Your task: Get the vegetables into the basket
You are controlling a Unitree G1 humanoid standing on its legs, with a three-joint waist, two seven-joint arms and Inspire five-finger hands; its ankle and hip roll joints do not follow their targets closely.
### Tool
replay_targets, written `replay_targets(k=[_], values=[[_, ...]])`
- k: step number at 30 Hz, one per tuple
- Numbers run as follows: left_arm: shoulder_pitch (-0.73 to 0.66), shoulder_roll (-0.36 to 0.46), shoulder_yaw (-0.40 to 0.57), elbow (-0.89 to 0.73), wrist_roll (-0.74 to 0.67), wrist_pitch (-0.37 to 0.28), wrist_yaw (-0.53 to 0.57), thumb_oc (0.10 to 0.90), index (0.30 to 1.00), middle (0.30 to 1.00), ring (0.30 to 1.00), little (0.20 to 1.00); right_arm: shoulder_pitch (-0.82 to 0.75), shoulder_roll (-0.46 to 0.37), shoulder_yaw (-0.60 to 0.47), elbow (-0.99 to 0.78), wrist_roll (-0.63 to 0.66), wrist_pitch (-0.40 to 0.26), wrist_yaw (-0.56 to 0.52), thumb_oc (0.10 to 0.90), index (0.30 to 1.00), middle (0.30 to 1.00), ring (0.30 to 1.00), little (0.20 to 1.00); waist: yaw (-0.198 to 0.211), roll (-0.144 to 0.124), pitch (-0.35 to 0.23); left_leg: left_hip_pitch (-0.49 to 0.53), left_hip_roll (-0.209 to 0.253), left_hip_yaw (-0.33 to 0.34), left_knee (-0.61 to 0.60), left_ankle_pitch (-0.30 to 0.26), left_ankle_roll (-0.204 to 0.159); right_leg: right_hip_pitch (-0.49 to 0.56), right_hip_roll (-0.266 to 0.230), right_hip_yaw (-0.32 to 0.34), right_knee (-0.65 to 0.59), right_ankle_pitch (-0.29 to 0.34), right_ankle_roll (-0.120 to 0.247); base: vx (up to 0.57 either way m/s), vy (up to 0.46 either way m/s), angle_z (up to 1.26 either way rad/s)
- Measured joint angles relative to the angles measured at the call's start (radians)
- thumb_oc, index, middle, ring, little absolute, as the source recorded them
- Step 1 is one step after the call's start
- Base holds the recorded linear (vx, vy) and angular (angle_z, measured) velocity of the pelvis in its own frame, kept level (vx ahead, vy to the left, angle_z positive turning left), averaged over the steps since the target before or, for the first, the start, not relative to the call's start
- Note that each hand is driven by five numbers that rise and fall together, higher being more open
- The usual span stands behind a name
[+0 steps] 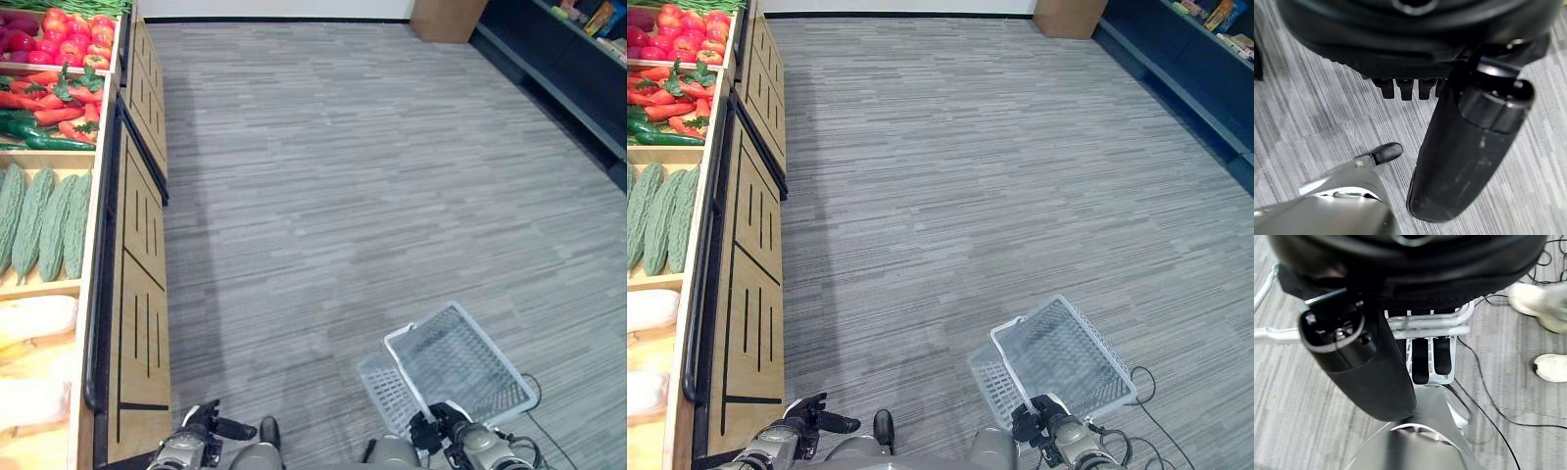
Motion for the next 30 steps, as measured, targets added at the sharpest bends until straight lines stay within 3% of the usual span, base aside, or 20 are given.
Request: replay_targets(k=[2,4,5,6,7,8,10,11,22,25,27,28,30], values=[[-0.001,-0.005,0.003,0.017,0.003,0.000,0.003,0.900,1.000,1.000,1.000,1.000,-0.001,-0.001,0.001,-0.006,0.000,-0.010,0.001,0.400,0.300,0.300,0.300,0.300,-0.022,0.009,0.005,0.009,0.002,-0.028,0.000,-0.012,-0.005,0.007,0.036,0.018,-0.215,0.042,-0.012,0.23,-0.065,0.47],[-0.006,-0.013,0.005,0.026,0.022,-0.002,0.003,0.900,1.000,1.000,1.000,1.000,-0.003,-0.003,0.001,-0.011,0.001,-0.016,0.000,0.400,0.300,0.300,0.300,0.300,-0.045,0.005,0.010,0.024,0.009,-0.069,0.000,-0.030,-0.023,-0.013,0.070,0.085,-0.405,0.158,-0.021,0.36,-0.099,0.78],[0.016,-0.008,0.009,0.027,0.033,-0.004,0.004,0.900,1.000,1.000,1.000,1.000,0.006,0.012,0.001,-0.003,0.001,-0.015,0.002,0.400,0.300,0.300,0.300,0.300,-0.054,-0.021,0.010,0.052,0.005,-0.105,-0.006,-0.054,-0.085,-0.033,0.057,0.096,-0.402,0.199,-0.016,0.35,-0.109,0.85],[0.022,0.001,0.008,0.028,0.036,-0.005,0.004,0.900,1.000,1.000,1.000,1.000,0.023,0.026,0.000,0.002,0.000,-0.014,0.002,0.400,0.300,0.300,0.300,0.300,-0.055,-0.046,-0.004,0.061,-0.002,-0.118,-0.006,-0.067,-0.107,-0.032,0.041,0.105,-0.401,0.154,-0.006,0.33,-0.090,0.88],[0.037,-0.013,0.013,0.032,0.039,-0.010,0.006,0.900,1.000,1.000,1.000,1.000,0.030,0.030,-0.008,0.010,0.000,-0.010,-0.003,0.400,0.300,0.300,0.300,0.300,-0.056,-0.034,-0.007,0.070,0.030,-0.125,-0.006,-0.083,-0.145,-0.019,0.060,0.082,-0.383,0.204,-0.022,0.17,-0.036,0.63],[0.037,-0.031,0.012,0.031,0.039,-0.013,0.006,0.900,1.000,1.000,1.000,1.000,0.034,0.016,-0.008,0.014,0.000,-0.005,-0.001,0.400,0.300,0.300,0.300,0.300,-0.063,-0.010,-0.013,0.065,0.059,-0.114,0.006,-0.085,-0.166,-0.010,0.089,0.064,-0.382,0.195,-0.027,0.24,-0.050,0.58],[0.042,-0.060,0.011,0.022,0.042,-0.015,0.001,0.900,1.000,1.000,1.000,1.000,0.029,-0.018,-0.019,0.010,0.000,0.006,-0.001,0.400,0.300,0.300,0.300,0.300,-0.064,0.030,-0.009,0.071,0.076,-0.087,0.007,-0.073,-0.165,0.006,0.132,0.037,-0.377,0.207,-0.093,0.23,-0.092,0.38],[0.035,-0.066,0.009,0.024,0.052,-0.014,-0.006,0.900,1.000,1.000,1.000,1.000,0.028,-0.029,-0.026,0.010,0.000,0.009,-0.003,0.400,0.300,0.300,0.300,0.300,-0.070,0.038,-0.011,0.069,0.087,-0.080,0.005,-0.062,-0.170,0.009,0.140,0.021,-0.375,0.206,-0.116,0.37,-0.184,0.28],[0.005,-0.079,0.005,0.022,0.058,-0.014,-0.015,0.900,1.000,1.000,1.000,1.000,0.021,-0.053,-0.031,0.018,0.002,0.014,0.000,0.400,0.300,0.300,0.300,0.300,-0.092,0.076,0.006,0.054,0.115,-0.185,0.078,-0.046,-0.203,0.086,0.151,-0.048,-0.393,0.143,-0.108,0.24,-0.168,0.18],[0.011,-0.081,0.004,0.023,0.057,-0.007,-0.014,0.900,1.000,1.000,1.000,1.000,0.023,-0.050,-0.026,0.018,0.003,0.016,0.011,0.400,0.300,0.300,0.300,0.300,-0.081,0.076,0.004,0.024,0.113,-0.202,0.188,-0.036,-0.256,0.125,0.152,-0.060,-0.394,0.113,-0.114,0.19,-0.239,0.14],[-0.005,-0.083,0.004,0.020,0.055,-0.007,-0.013,0.900,1.000,1.000,1.000,1.000,0.022,-0.048,-0.024,0.015,0.011,0.017,0.018,0.400,0.300,0.300,0.300,0.300,-0.067,0.070,0.006,-0.058,0.112,-0.199,0.342,-0.023,-0.293,0.135,0.146,-0.068,-0.394,0.097,-0.129,0.17,-0.185,0.10],[-0.006,-0.084,0.005,0.010,0.055,-0.009,-0.014,0.900,1.000,1.000,1.000,1.000,0.024,-0.048,-0.021,0.020,0.016,0.017,0.021,0.400,0.300,0.300,0.300,0.300,-0.056,0.070,0.005,-0.062,0.117,-0.191,0.374,0.008,-0.316,0.150,0.150,-0.066,-0.393,0.089,-0.141,0.23,-0.122,0.04],[-0.004,-0.086,0.003,0.004,0.055,-0.008,-0.015,0.900,1.000,1.000,1.000,1.000,0.025,-0.047,-0.015,0.027,0.026,0.017,0.022,0.400,0.300,0.300,0.300,0.300,-0.059,0.061,0.009,-0.059,0.128,-0.168,0.406,0.042,-0.317,0.176,0.152,-0.073,-0.392,0.089,-0.174,0.16,-0.004,0.01]])
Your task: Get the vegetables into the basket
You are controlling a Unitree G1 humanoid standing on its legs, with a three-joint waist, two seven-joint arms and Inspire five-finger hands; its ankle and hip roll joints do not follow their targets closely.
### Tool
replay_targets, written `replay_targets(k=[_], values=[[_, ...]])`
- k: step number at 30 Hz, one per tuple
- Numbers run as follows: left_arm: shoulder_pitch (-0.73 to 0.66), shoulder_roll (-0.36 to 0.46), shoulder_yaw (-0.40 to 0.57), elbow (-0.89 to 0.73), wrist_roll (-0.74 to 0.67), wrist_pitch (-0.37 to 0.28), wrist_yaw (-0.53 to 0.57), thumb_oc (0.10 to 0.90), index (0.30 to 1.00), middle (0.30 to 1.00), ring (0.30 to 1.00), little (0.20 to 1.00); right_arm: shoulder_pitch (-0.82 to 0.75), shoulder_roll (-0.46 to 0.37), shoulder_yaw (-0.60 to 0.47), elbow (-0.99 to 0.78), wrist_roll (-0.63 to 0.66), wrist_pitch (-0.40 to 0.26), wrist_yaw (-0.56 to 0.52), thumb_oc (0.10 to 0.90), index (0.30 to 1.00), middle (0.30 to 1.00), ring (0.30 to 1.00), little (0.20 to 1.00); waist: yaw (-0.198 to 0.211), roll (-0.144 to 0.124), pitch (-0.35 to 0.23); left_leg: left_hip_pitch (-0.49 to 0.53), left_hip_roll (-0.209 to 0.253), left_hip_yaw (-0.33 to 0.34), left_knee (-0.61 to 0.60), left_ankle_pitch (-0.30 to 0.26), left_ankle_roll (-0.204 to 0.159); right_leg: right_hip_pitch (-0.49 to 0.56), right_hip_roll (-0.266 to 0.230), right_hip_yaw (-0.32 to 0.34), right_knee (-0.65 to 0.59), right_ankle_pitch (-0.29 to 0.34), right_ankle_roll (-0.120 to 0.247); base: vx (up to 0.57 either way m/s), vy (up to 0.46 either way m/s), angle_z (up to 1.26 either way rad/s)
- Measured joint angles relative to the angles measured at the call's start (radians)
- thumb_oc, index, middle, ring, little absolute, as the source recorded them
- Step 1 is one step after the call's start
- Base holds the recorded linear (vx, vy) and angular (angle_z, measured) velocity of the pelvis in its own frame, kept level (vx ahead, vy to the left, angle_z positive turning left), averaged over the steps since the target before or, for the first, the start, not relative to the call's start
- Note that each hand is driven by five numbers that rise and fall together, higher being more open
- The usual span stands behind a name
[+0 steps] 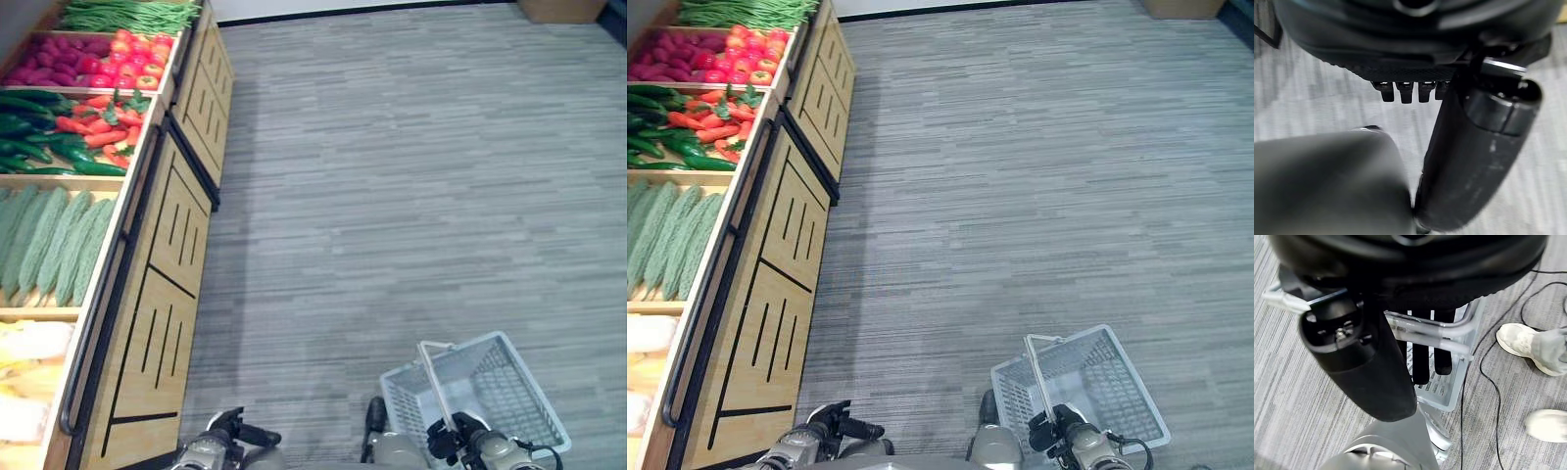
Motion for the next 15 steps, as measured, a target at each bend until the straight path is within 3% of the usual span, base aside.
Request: replay_targets(k=[1,3,5,6,9,10,11,15], values=[[0.000,-0.004,0.000,-0.002,0.000,0.003,-0.003,0.900,1.000,1.000,1.000,1.000,-0.001,-0.001,0.009,0.000,0.005,0.000,-0.001,0.400,0.300,0.300,0.300,0.300,0.000,-0.007,-0.001,-0.009,0.020,0.057,0.009,0.003,-0.002,0.011,-0.002,-0.001,-0.002,-0.014,-0.018,0.25,0.055,0.05],[-0.002,-0.012,-0.004,-0.009,0.001,0.002,-0.007,0.900,1.000,1.000,1.000,1.000,-0.003,-0.003,0.008,0.008,0.005,0.008,-0.004,0.400,0.300,0.300,0.300,0.300,0.004,-0.011,0.000,-0.016,0.028,0.107,-0.069,-0.002,-0.002,0.017,0.004,0.000,-0.003,-0.032,-0.032,0.28,0.073,0.05],[-0.004,-0.015,-0.010,-0.012,0.002,0.001,-0.008,0.900,1.000,1.000,1.000,1.000,-0.003,0.000,0.017,0.008,0.005,0.012,-0.005,0.400,0.300,0.300,0.300,0.300,0.019,-0.013,-0.001,-0.022,0.027,0.115,-0.317,0.005,0.016,0.020,0.031,0.005,-0.007,-0.052,-0.031,0.19,0.056,-0.10],[-0.019,-0.012,-0.024,-0.016,0.003,0.007,-0.007,0.900,1.000,1.000,1.000,1.000,0.002,-0.002,0.025,0.006,0.004,0.008,-0.002,0.400,0.300,0.300,0.300,0.300,0.033,-0.010,-0.002,-0.027,0.025,0.107,-0.400,0.037,0.028,0.022,0.043,0.007,-0.003,-0.042,-0.032,0.06,0.014,-0.25],[-0.017,-0.010,-0.038,-0.035,0.004,0.004,-0.002,0.900,1.000,1.000,1.000,1.000,0.001,-0.001,0.038,0.005,0.003,0.003,-0.003,0.400,0.300,0.300,0.300,0.300,0.035,-0.001,-0.010,-0.057,0.025,0.104,-0.383,0.114,0.056,0.039,0.063,0.032,-0.007,-0.048,-0.019,0.12,0.055,-0.45],[0.008,-0.014,-0.039,-0.031,0.005,0.004,-0.002,0.900,1.000,1.000,1.000,1.000,0.000,-0.001,0.038,0.007,0.003,0.002,-0.008,0.400,0.300,0.300,0.300,0.300,0.032,0.025,-0.036,-0.050,0.023,0.108,-0.376,0.145,0.073,0.048,0.075,0.059,-0.007,-0.057,-0.003,0.09,0.061,-0.40],[0.010,-0.013,-0.041,-0.026,0.009,0.003,-0.001,0.900,1.000,1.000,1.000,1.000,0.019,0.004,0.037,0.007,0.004,0.000,-0.014,0.400,0.300,0.300,0.300,0.300,0.020,0.019,-0.054,-0.042,0.014,0.118,-0.388,0.119,0.092,0.046,0.067,0.067,-0.008,-0.063,0.015,0.09,0.061,-0.29],[0.015,0.020,-0.040,-0.028,0.024,0.006,0.004,0.900,1.000,1.000,1.000,1.000,0.037,0.031,0.023,0.025,0.004,0.000,-0.015,0.400,0.300,0.300,0.300,0.300,0.024,-0.014,-0.068,-0.015,-0.030,0.130,-0.406,0.105,0.113,0.058,0.031,0.086,-0.002,-0.058,0.042,0.05,0.071,-0.10]])
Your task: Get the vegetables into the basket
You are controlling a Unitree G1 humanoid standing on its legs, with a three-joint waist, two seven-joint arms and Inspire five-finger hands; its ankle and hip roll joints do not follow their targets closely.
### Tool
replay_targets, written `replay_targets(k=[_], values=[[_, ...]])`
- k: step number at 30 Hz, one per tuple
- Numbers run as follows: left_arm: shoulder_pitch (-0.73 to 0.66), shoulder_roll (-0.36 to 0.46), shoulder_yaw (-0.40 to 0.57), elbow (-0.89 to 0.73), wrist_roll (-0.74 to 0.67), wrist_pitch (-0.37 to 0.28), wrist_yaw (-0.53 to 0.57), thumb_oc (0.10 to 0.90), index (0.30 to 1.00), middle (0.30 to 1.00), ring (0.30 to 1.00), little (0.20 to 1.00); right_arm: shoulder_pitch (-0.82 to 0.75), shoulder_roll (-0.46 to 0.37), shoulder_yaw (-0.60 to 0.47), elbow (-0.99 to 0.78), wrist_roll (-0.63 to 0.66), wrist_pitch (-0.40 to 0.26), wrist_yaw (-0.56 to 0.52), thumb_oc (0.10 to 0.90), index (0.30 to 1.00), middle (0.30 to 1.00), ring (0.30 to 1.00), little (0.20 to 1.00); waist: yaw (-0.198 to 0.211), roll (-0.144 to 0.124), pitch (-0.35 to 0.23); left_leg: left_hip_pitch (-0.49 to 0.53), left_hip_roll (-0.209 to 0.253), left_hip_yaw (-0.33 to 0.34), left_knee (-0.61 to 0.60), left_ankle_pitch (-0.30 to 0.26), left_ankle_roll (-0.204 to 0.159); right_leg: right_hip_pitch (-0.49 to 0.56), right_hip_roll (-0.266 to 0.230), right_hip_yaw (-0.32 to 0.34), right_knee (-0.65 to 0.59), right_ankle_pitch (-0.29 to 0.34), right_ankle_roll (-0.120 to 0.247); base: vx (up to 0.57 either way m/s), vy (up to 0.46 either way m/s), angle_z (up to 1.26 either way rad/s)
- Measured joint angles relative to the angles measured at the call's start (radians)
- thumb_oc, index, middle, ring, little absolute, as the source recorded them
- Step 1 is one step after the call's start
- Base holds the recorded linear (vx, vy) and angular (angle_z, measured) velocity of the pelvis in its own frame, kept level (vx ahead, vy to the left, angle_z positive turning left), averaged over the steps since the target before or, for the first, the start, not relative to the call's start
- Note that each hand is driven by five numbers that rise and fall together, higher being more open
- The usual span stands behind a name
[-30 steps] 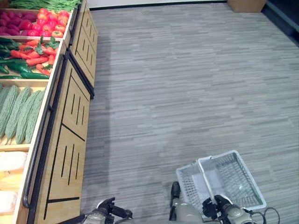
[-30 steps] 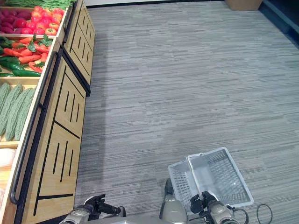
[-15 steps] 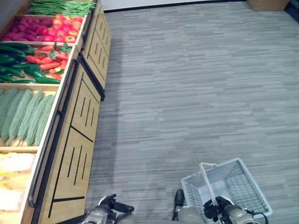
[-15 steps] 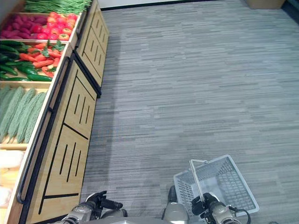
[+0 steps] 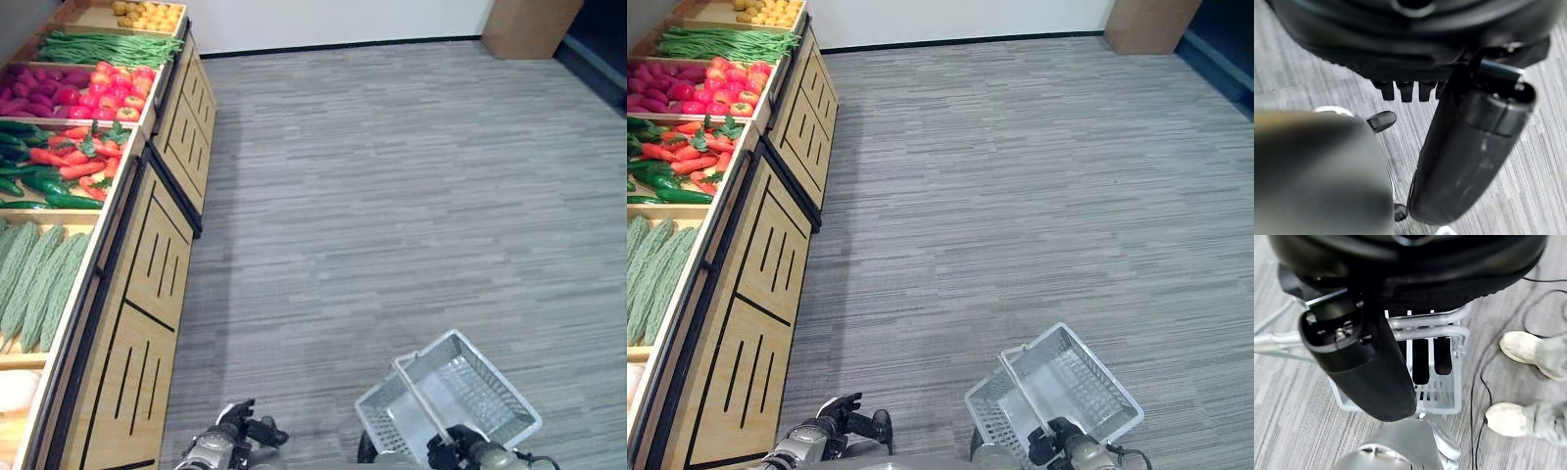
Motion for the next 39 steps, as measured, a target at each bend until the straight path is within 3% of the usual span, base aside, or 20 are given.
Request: replay_targets(k=[4,11,19,21,25,26,27,28,29,30,32,34,36,38,39], values=[[0.030,0.006,0.000,-0.002,-0.001,-0.002,0.003,0.900,1.000,1.000,1.000,1.000,0.005,-0.001,-0.009,0.012,0.000,0.001,-0.011,0.400,0.300,0.300,0.300,0.300,0.001,0.028,-0.015,0.016,-0.001,0.000,0.000,-0.034,0.025,0.014,0.001,-0.001,0.000,-0.005,0.011,0.04,0.059,0.02],[0.054,-0.018,0.002,0.003,-0.002,-0.004,0.005,0.900,1.000,1.000,1.000,1.000,0.032,-0.018,-0.008,0.020,0.000,0.000,-0.015,0.400,0.300,0.300,0.300,0.300,0.003,0.067,-0.042,0.012,0.009,-0.003,-0.002,-0.056,0.023,0.014,0.011,-0.001,0.000,-0.014,0.020,0.01,0.009,0.00],[0.057,-0.022,0.010,0.007,-0.007,-0.004,0.007,0.900,1.000,1.000,1.000,1.000,0.038,-0.016,0.003,0.020,0.000,0.002,-0.010,0.400,0.300,0.300,0.300,0.300,0.011,0.069,-0.045,0.004,0.009,-0.038,0.007,-0.050,0.023,0.028,0.021,-0.033,0.000,-0.022,0.012,0.00,-0.045,0.12],[0.052,-0.025,0.021,0.007,-0.024,-0.008,0.007,0.900,1.000,1.000,1.000,1.000,0.043,-0.016,0.007,0.021,0.000,0.007,-0.005,0.400,0.300,0.300,0.300,0.300,0.032,0.067,-0.042,-0.010,0.012,-0.061,0.022,-0.045,0.018,0.034,0.025,-0.054,-0.001,-0.030,0.012,-0.05,-0.131,0.36],[0.032,-0.026,0.049,0.008,-0.049,-0.018,0.009,0.900,1.000,1.000,1.000,1.000,0.037,-0.011,0.025,0.013,0.000,0.009,0.002,0.400,0.300,0.300,0.300,0.300,0.066,0.062,-0.017,-0.073,0.016,-0.150,0.058,0.009,-0.022,0.038,0.046,-0.104,-0.006,-0.053,-0.001,-0.07,-0.110,0.63],[0.020,-0.024,0.050,0.008,-0.053,-0.021,0.011,0.900,1.000,1.000,1.000,1.000,0.033,-0.008,0.025,0.013,0.000,0.012,0.004,0.400,0.300,0.300,0.300,0.300,0.079,0.057,-0.005,-0.093,0.013,-0.178,0.055,0.045,-0.035,0.036,0.049,-0.114,-0.006,-0.064,-0.017,-0.04,-0.089,0.94],[0.010,-0.022,0.050,0.007,-0.063,-0.023,0.012,0.900,1.000,1.000,1.000,1.000,0.024,-0.006,0.028,0.011,0.000,0.012,0.005,0.400,0.300,0.300,0.300,0.300,0.104,0.048,0.007,-0.106,-0.002,-0.205,0.020,0.130,-0.056,0.035,0.048,-0.144,-0.006,-0.068,-0.035,-0.08,-0.118,0.99],[-0.002,-0.021,0.063,0.008,-0.082,-0.025,0.010,0.900,1.000,1.000,1.000,1.000,0.019,-0.005,0.045,0.010,-0.001,0.013,0.005,0.400,0.300,0.300,0.300,0.300,0.112,0.024,0.023,-0.116,-0.010,-0.222,0.007,0.183,-0.073,0.030,0.034,-0.178,-0.007,-0.060,-0.060,-0.07,-0.118,0.79],[-0.003,-0.022,0.078,0.009,-0.093,-0.023,0.007,0.900,1.000,1.000,1.000,1.000,0.016,-0.006,0.054,0.006,-0.001,0.012,0.005,0.400,0.300,0.300,0.300,0.300,0.120,0.018,0.026,-0.119,-0.015,-0.219,0.015,0.159,-0.083,0.032,0.026,-0.199,-0.007,-0.054,-0.075,-0.07,-0.089,0.81],[0.003,-0.023,0.084,0.011,-0.102,-0.024,0.001,0.900,1.000,1.000,1.000,1.000,0.006,-0.012,0.067,-0.001,-0.001,0.011,0.004,0.400,0.300,0.300,0.300,0.300,0.132,0.016,0.029,-0.123,-0.026,-0.196,0.063,0.126,-0.097,0.047,0.018,-0.251,-0.006,-0.047,-0.067,-0.08,-0.061,0.96],[0.002,-0.023,0.084,0.009,-0.102,-0.024,0.001,0.900,1.000,1.000,1.000,1.000,0.007,-0.014,0.074,-0.001,-0.001,0.011,0.004,0.400,0.300,0.300,0.300,0.300,0.131,0.013,0.030,-0.117,-0.023,-0.167,0.096,0.081,-0.084,0.053,0.013,-0.311,-0.004,-0.049,-0.069,-0.09,-0.015,1.06],[0.001,-0.022,0.095,0.012,-0.102,-0.022,0.002,0.900,1.000,1.000,1.000,1.000,0.003,-0.019,0.080,-0.004,-0.001,0.011,0.004,0.400,0.300,0.300,0.300,0.300,0.125,0.010,0.033,-0.114,0.009,0.009,0.116,0.047,-0.048,0.051,0.004,-0.379,0.002,-0.047,-0.067,-0.10,-0.051,0.99],[0.001,-0.018,0.125,0.033,-0.102,-0.021,0.012,0.900,1.000,1.000,1.000,1.000,0.004,-0.023,0.081,-0.006,-0.001,0.012,0.004,0.400,0.300,0.300,0.300,0.300,0.103,0.011,0.032,-0.087,0.068,0.233,0.145,0.028,-0.023,0.069,-0.005,-0.443,0.003,-0.047,-0.064,-0.04,-0.025,0.94],[0.008,-0.015,0.136,0.048,-0.102,-0.018,0.016,0.900,1.000,1.000,1.000,1.000,0.007,-0.030,0.081,-0.012,-0.001,0.012,0.004,0.400,0.300,0.300,0.300,0.300,0.088,0.019,0.030,-0.047,0.098,0.342,0.142,0.014,0.001,0.080,-0.026,-0.481,0.035,-0.061,-0.037,-0.03,-0.021,0.77],[0.008,-0.015,0.137,0.046,-0.103,-0.017,0.015,0.900,1.000,1.000,1.000,1.000,0.003,-0.034,0.079,-0.011,-0.001,0.011,0.003,0.400,0.300,0.300,0.300,0.300,0.092,0.031,0.032,-0.041,0.085,0.343,0.132,-0.001,0.031,0.077,-0.035,-0.485,0.070,-0.068,-0.019,-0.10,-0.001,0.56]])
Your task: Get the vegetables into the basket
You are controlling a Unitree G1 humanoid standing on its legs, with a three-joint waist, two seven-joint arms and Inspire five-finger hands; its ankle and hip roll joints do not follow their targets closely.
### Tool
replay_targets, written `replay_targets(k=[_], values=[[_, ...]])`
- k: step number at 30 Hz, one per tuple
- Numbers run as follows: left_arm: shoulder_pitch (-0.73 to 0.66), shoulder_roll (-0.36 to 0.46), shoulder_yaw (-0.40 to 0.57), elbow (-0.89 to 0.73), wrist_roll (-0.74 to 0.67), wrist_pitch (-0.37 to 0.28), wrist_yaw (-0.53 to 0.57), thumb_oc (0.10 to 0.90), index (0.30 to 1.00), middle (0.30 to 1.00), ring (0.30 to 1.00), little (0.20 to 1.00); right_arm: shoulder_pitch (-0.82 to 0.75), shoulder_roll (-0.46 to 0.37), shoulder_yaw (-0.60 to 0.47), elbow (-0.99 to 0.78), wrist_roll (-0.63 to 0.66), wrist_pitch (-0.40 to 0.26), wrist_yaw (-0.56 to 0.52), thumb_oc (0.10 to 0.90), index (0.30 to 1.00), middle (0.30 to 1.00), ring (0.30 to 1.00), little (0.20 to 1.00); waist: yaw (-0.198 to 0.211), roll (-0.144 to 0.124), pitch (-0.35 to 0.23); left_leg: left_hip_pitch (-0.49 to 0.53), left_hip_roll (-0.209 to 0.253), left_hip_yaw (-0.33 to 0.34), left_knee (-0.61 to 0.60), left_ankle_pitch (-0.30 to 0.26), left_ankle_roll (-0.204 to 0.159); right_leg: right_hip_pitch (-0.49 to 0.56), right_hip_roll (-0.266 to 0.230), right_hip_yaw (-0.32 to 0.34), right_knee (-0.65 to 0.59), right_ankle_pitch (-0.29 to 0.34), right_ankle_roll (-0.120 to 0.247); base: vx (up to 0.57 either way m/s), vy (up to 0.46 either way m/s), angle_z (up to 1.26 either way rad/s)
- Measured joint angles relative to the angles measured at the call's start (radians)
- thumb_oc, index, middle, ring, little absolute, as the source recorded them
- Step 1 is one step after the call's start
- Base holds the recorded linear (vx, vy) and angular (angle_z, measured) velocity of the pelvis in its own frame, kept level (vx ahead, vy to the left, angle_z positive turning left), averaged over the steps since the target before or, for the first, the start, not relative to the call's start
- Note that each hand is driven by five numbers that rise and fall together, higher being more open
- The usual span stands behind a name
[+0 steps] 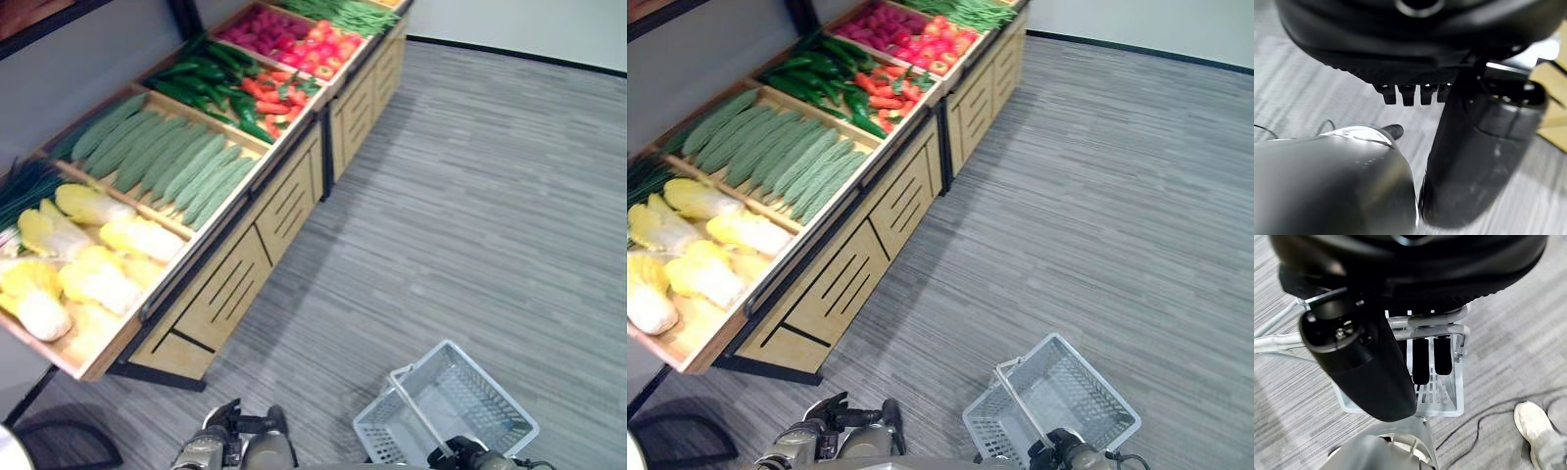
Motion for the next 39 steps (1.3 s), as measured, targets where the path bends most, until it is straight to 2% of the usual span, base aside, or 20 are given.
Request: replay_targets(k=[1,3,6,7,8,9,10,13,14,15,17,18,22,27,30,31,32,34,37,39], values=[[-0.001,0.002,0.000,-0.001,0.000,0.000,0.000,0.900,1.000,1.000,1.000,1.000,0.000,0.002,0.000,0.000,0.000,0.000,-0.002,0.400,0.300,0.300,0.300,0.300,-0.004,-0.001,0.001,-0.002,-0.002,0.001,-0.003,-0.002,0.004,-0.001,-0.006,0.001,0.011,0.000,0.000,-0.11,-0.001,0.73],[-0.007,0.035,-0.007,-0.003,0.002,0.007,-0.003,0.900,1.000,1.000,1.000,1.000,0.000,0.035,-0.003,0.011,0.000,-0.001,0.010,0.400,0.300,0.300,0.300,0.300,-0.007,-0.032,-0.003,-0.024,-0.044,-0.052,-0.033,-0.002,0.025,-0.005,-0.011,0.080,-0.008,-0.040,0.027,-0.09,0.001,0.99],[-0.009,0.020,-0.014,-0.005,0.001,0.014,-0.011,0.900,1.000,1.000,1.000,1.000,-0.004,0.041,-0.048,0.009,0.000,-0.006,0.009,0.400,0.300,0.300,0.300,0.300,-0.006,-0.018,-0.002,-0.032,-0.054,-0.047,-0.111,0.006,0.034,0.016,0.004,0.014,-0.037,-0.021,0.031,0.02,0.064,0.78],[-0.007,0.014,0.001,-0.015,-0.007,0.016,-0.013,0.900,1.000,1.000,1.000,1.000,0.001,0.042,-0.059,0.011,0.001,-0.009,0.007,0.400,0.300,0.300,0.300,0.300,-0.007,-0.028,0.002,-0.027,-0.054,-0.006,-0.107,-0.036,0.032,0.023,-0.007,-0.017,-0.034,-0.011,0.047,0.07,0.063,0.42],[-0.005,0.015,0.002,-0.019,-0.008,0.018,-0.013,0.900,1.000,1.000,1.000,1.000,0.005,0.042,-0.059,0.009,0.001,-0.009,0.005,0.400,0.300,0.300,0.300,0.300,-0.014,-0.026,0.000,-0.023,-0.051,0.028,-0.095,-0.050,0.022,0.035,-0.015,-0.038,-0.034,-0.010,0.047,0.12,0.136,0.80],[0.013,0.017,-0.003,-0.019,-0.004,0.026,-0.012,0.900,1.000,1.000,1.000,1.000,0.006,0.026,-0.056,0.013,-0.001,-0.004,0.007,0.400,0.300,0.300,0.300,0.300,-0.020,-0.014,-0.007,0.009,-0.023,0.059,-0.026,-0.079,-0.002,0.065,-0.041,-0.060,-0.007,-0.011,0.047,0.14,0.199,0.82],[0.016,0.019,0.000,-0.018,-0.004,0.030,-0.011,0.900,1.000,1.000,1.000,1.000,0.002,0.028,-0.054,0.012,-0.007,-0.003,0.003,0.400,0.300,0.300,0.300,0.300,-0.028,-0.020,-0.005,0.011,-0.044,0.049,-0.038,-0.084,0.029,0.065,-0.065,-0.064,0.027,-0.010,0.047,0.10,0.174,0.74],[0.014,0.026,-0.012,-0.019,0.006,0.037,-0.011,0.900,1.000,1.000,1.000,1.000,0.003,0.041,-0.059,0.013,-0.009,0.001,0.002,0.400,0.300,0.300,0.300,0.300,-0.029,-0.029,-0.010,0.044,-0.070,0.026,-0.068,-0.079,0.071,0.042,-0.124,-0.057,0.163,-0.013,0.045,0.05,0.141,0.35],[0.013,0.034,-0.012,-0.018,0.006,0.037,-0.011,0.900,1.000,1.000,1.000,1.000,0.002,0.043,-0.059,0.013,-0.009,0.002,0.002,0.400,0.300,0.300,0.300,0.300,-0.027,-0.041,-0.015,0.051,-0.071,0.015,-0.077,-0.086,0.080,0.021,-0.143,-0.036,0.206,-0.039,0.043,0.06,0.146,0.18],[0.013,0.046,-0.012,-0.018,0.006,0.037,-0.011,0.900,1.000,1.000,1.000,1.000,0.001,0.050,-0.060,0.011,-0.009,0.001,0.007,0.400,0.300,0.300,0.300,0.300,-0.026,-0.059,-0.022,0.048,-0.075,0.012,-0.076,-0.088,0.085,0.013,-0.140,-0.013,0.175,-0.038,0.046,0.06,0.161,0.17],[0.012,0.089,-0.012,-0.017,0.012,0.038,-0.012,0.900,1.000,1.000,1.000,1.000,-0.003,0.085,-0.067,0.009,-0.009,-0.001,0.014,0.400,0.300,0.300,0.300,0.300,-0.013,-0.112,-0.034,0.045,-0.095,0.009,-0.075,-0.089,0.085,0.003,-0.143,-0.011,0.114,-0.003,0.048,0.07,0.174,0.07],[0.013,0.095,-0.012,-0.016,0.022,0.039,-0.012,0.900,1.000,1.000,1.000,1.000,-0.005,0.091,-0.068,0.004,-0.009,-0.002,0.016,0.400,0.300,0.300,0.300,0.300,-0.002,-0.126,-0.043,0.045,-0.095,0.011,-0.074,-0.090,0.085,0.003,-0.142,-0.007,0.109,0.003,0.056,0.07,0.172,-0.01],[0.016,0.073,-0.006,-0.017,0.025,0.037,-0.015,0.900,1.000,1.000,1.000,1.000,-0.007,0.077,-0.068,0.001,-0.031,-0.006,0.014,0.400,0.300,0.300,0.300,0.300,0.012,-0.104,-0.037,0.045,-0.115,0.007,-0.070,-0.100,0.075,0.007,-0.153,-0.007,0.109,0.004,0.058,0.07,0.185,0.01],[0.016,0.069,-0.006,-0.014,0.028,0.037,-0.020,0.900,1.000,1.000,1.000,1.000,-0.017,0.063,-0.066,0.002,-0.032,-0.004,0.013,0.400,0.300,0.300,0.300,0.300,0.013,-0.103,-0.033,0.052,-0.142,0.003,-0.075,-0.130,0.079,-0.011,-0.207,0.005,0.177,0.005,0.059,0.05,0.234,0.02],[0.003,0.069,-0.019,0.001,0.045,0.039,-0.020,0.900,1.000,1.000,1.000,1.000,-0.026,0.036,-0.070,-0.001,-0.036,-0.003,0.011,0.400,0.300,0.300,0.300,0.300,-0.006,-0.094,-0.021,0.083,-0.171,-0.011,-0.102,-0.142,0.112,-0.076,-0.288,0.084,0.372,0.023,0.066,0.05,0.174,0.13],[-0.005,0.072,-0.026,0.000,0.050,0.039,-0.019,0.900,1.000,1.000,1.000,1.000,-0.027,0.036,-0.072,0.002,-0.036,-0.002,0.011,0.400,0.300,0.300,0.300,0.300,-0.011,-0.080,-0.012,0.098,-0.171,-0.020,-0.119,-0.147,0.137,-0.104,-0.291,0.150,0.411,0.008,0.084,0.05,0.061,0.25],[-0.012,0.081,-0.034,0.005,0.061,0.039,-0.018,0.900,1.000,1.000,1.000,1.000,-0.026,0.039,-0.078,0.001,-0.034,-0.007,0.016,0.400,0.300,0.300,0.300,0.300,-0.021,-0.075,-0.008,0.108,-0.169,-0.040,-0.132,-0.148,0.141,-0.134,-0.264,0.245,0.414,-0.008,0.107,0.13,-0.002,0.25],[-0.015,0.095,-0.058,0.018,0.063,0.043,-0.015,0.900,1.000,1.000,1.000,1.000,-0.035,0.040,-0.088,-0.007,-0.029,-0.016,0.015,0.400,0.300,0.300,0.300,0.300,-0.049,-0.063,0.001,0.109,-0.158,-0.080,-0.137,-0.149,0.142,-0.180,-0.184,0.422,0.343,-0.021,0.116,0.09,-0.093,0.49],[-0.025,0.101,-0.079,0.019,0.063,0.036,-0.012,0.900,1.000,1.000,1.000,1.000,-0.039,0.035,-0.086,-0.009,-0.028,-0.017,0.011,0.400,0.300,0.300,0.300,0.300,-0.064,-0.072,0.007,0.109,-0.164,-0.123,-0.135,-0.146,0.138,-0.224,-0.161,0.450,0.146,0.029,0.134,0.05,-0.147,0.71],[-0.040,0.105,-0.091,0.011,0.062,0.026,-0.006,0.900,1.000,1.000,1.000,1.000,-0.038,0.045,-0.086,-0.001,-0.025,-0.017,0.011,0.400,0.300,0.300,0.300,0.300,-0.086,-0.084,0.014,0.094,-0.160,-0.220,-0.137,-0.139,0.124,-0.252,-0.125,0.563,0.033,0.097,0.130,0.08,-0.111,1.18]])
